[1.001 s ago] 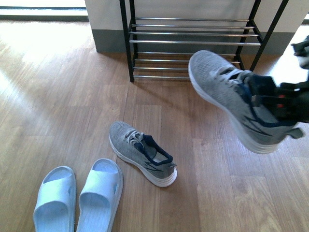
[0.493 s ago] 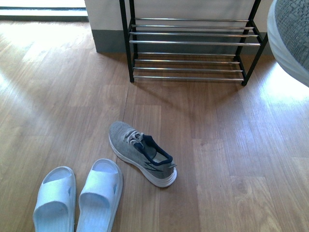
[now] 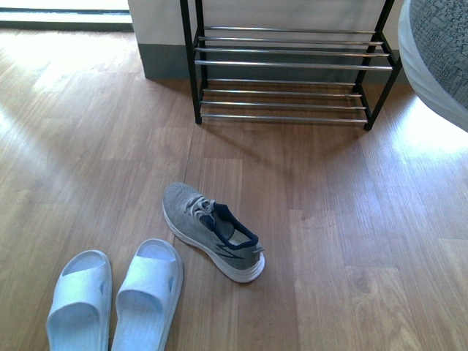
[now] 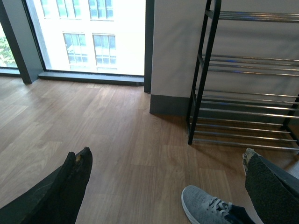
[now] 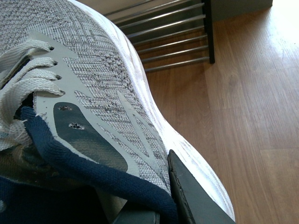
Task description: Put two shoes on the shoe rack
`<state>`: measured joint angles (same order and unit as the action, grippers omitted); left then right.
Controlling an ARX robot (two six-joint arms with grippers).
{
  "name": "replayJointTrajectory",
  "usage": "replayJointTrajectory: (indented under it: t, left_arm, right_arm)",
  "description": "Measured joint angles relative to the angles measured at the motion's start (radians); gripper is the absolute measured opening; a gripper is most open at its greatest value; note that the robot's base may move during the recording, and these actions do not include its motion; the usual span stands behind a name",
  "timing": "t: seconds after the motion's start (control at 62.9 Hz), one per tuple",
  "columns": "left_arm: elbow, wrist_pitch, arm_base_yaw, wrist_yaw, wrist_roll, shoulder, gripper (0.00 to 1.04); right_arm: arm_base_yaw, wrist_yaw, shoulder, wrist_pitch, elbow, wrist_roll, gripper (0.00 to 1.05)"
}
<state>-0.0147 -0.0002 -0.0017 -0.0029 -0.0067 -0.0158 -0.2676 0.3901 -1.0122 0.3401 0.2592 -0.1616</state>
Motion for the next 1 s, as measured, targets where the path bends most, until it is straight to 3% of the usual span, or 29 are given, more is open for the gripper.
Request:
replayJointTrajectory:
  t: [0.794,0.89,0.937,1.001]
  left_arm:
    - [-0.001,-0.002,-0.002,-0.006,-0.004,-0.001,0.95]
    - [-0.117,-0.261,-0.160,-0.480,-0.201,-0.222,0.95]
    - [-0.151,-0.275,-0.191,-0.626,-0.304,-0.365,0.95]
    - [-0.180,-0.209,-0.200,-0.682,-0.386,-0.529,0.95]
  right_arm:
    - [-0.003,-0.012,0.000,0.000,-0.001,0.000,0.01]
    - [-0.004,-0.013,0.000,0.000,-0.001,0.000,0.01]
    - [-0.004,-0.016,0.000,0.000,-0.001,0.000,0.01]
    - [-0.003,-0.013,0.000,0.000,-0.001,0.000,0.01]
